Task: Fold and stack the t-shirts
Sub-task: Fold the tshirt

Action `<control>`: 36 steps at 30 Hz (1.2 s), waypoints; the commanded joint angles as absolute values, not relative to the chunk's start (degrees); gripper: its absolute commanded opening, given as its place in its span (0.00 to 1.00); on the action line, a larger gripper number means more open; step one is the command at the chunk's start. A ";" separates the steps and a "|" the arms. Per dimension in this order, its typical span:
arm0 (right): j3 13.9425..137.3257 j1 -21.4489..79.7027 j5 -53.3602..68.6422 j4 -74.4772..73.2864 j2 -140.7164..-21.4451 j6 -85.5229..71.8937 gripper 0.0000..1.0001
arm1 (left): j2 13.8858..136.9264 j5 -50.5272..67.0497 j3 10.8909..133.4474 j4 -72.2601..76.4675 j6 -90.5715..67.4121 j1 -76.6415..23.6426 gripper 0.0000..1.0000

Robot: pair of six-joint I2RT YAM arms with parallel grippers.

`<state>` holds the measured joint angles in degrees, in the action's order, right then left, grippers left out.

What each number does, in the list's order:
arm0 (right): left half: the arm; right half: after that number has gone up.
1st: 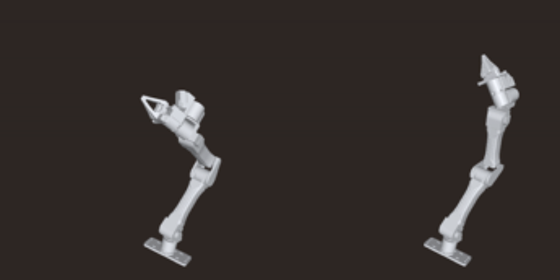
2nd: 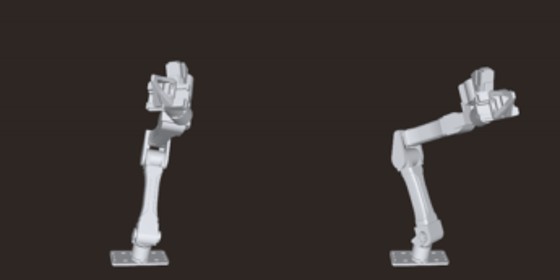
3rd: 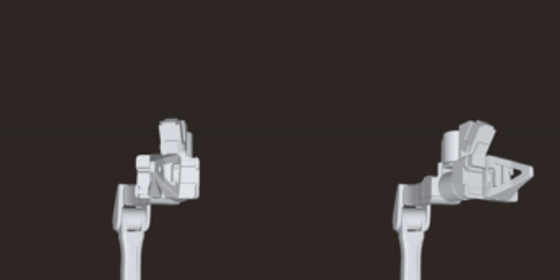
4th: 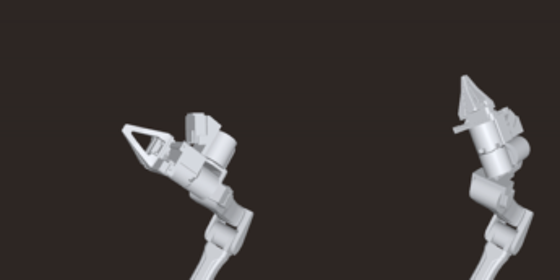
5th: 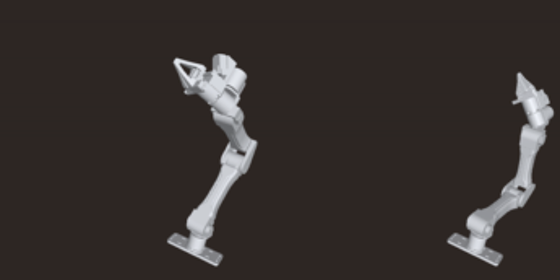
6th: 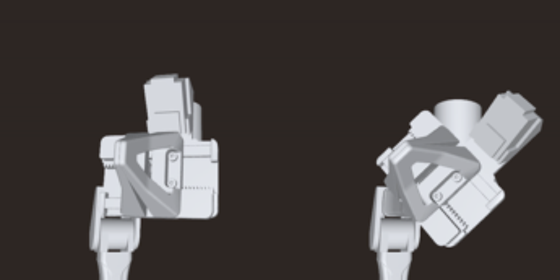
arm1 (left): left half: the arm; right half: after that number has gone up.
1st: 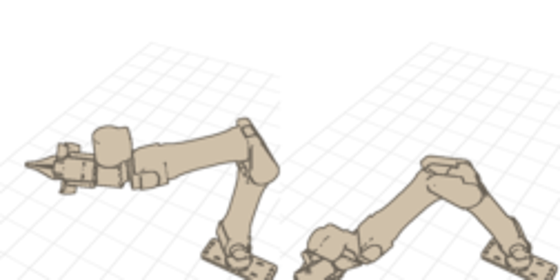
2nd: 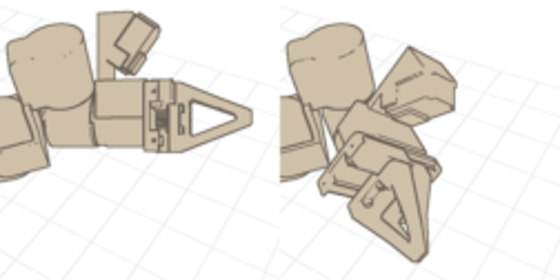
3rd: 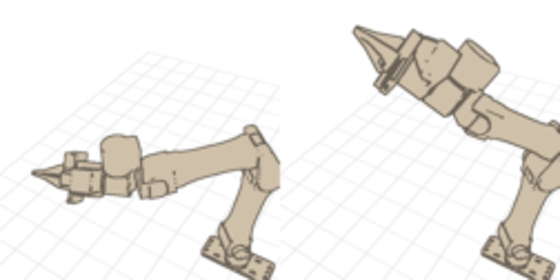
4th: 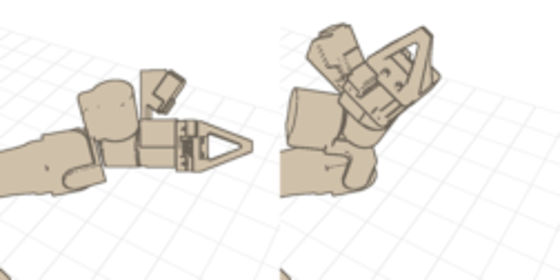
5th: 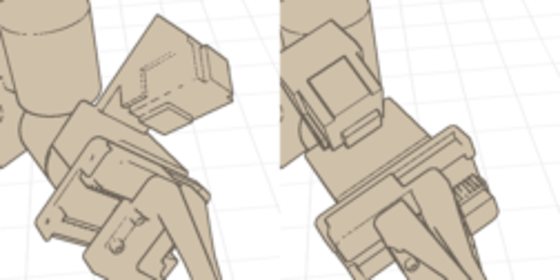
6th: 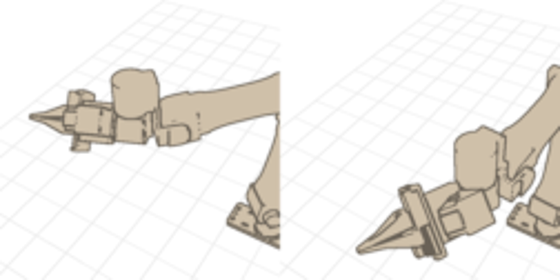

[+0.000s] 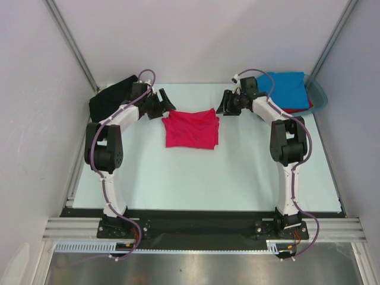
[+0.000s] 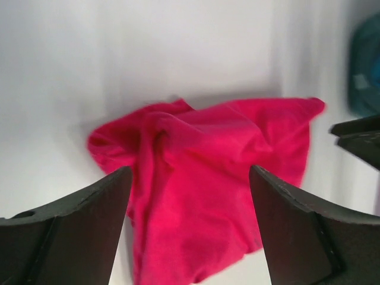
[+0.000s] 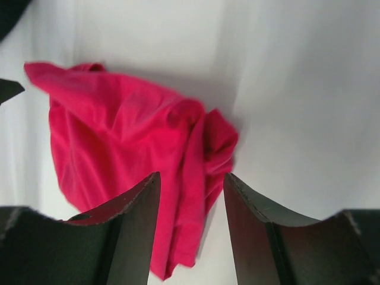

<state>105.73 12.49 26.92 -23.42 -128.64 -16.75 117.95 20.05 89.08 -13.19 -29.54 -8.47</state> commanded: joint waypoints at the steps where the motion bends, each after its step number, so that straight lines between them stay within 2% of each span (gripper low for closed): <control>1: 101.87 15.20 26.11 -21.10 -121.03 -15.73 0.52 | 111.45 29.08 85.79 -5.10 -31.81 -9.40 0.86; 8: 101.60 17.49 25.14 -22.50 -120.94 -14.86 0.51 | 112.41 34.17 85.78 -1.15 -32.78 -11.95 0.87; 12: 104.23 17.32 27.41 -22.14 -123.73 -16.17 0.49 | 119.06 41.47 91.12 1.67 -36.64 -12.30 0.86; 18: 109.33 16.79 32.78 -21.80 -129.19 -19.16 0.32 | 123.83 44.65 93.77 1.41 -39.90 -12.39 0.83; 19: 109.86 16.87 33.39 -21.62 -130.50 -19.86 0.26 | 124.97 44.91 94.39 0.45 -39.55 -12.39 0.83; 23: 112.67 16.96 35.77 -21.88 -133.15 -20.74 0.19 | 126.83 45.87 97.12 -4.74 -37.97 -12.48 0.81; 31: 113.64 17.31 36.56 -21.00 -136.14 -21.44 0.16 | 128.58 47.63 98.34 -3.26 -37.17 -12.74 0.81; 36: 119.96 16.35 35.51 -22.50 -141.14 -21.71 0.16 | 135.95 47.99 107.73 -6.32 -37.62 -12.66 0.80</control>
<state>115.18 17.02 35.35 -22.48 -138.67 -21.02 132.55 46.30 101.82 -4.97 -37.95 -12.49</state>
